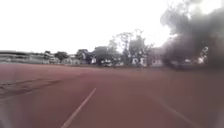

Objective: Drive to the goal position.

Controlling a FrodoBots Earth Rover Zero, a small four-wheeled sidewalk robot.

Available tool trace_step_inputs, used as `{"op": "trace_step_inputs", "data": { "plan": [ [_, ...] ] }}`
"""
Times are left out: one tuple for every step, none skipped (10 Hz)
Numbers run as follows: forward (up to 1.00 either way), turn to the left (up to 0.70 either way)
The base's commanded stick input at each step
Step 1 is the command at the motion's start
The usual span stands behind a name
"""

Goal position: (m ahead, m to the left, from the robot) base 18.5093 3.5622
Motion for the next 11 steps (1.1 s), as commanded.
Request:
{"op": "trace_step_inputs", "data": {
  "plan": [
    [0.67, -0.22],
    [0.68, -0.22],
    [0.68, -0.22],
    [0.68, -0.15],
    [0.68, -0.01],
    [0.68, 0.00],
    [0.68, 0.00],
    [0.68, 0.00],
    [0.68, 0.00],
    [0.68, 0.00],
    [0.68, 0.00]
  ]
}}
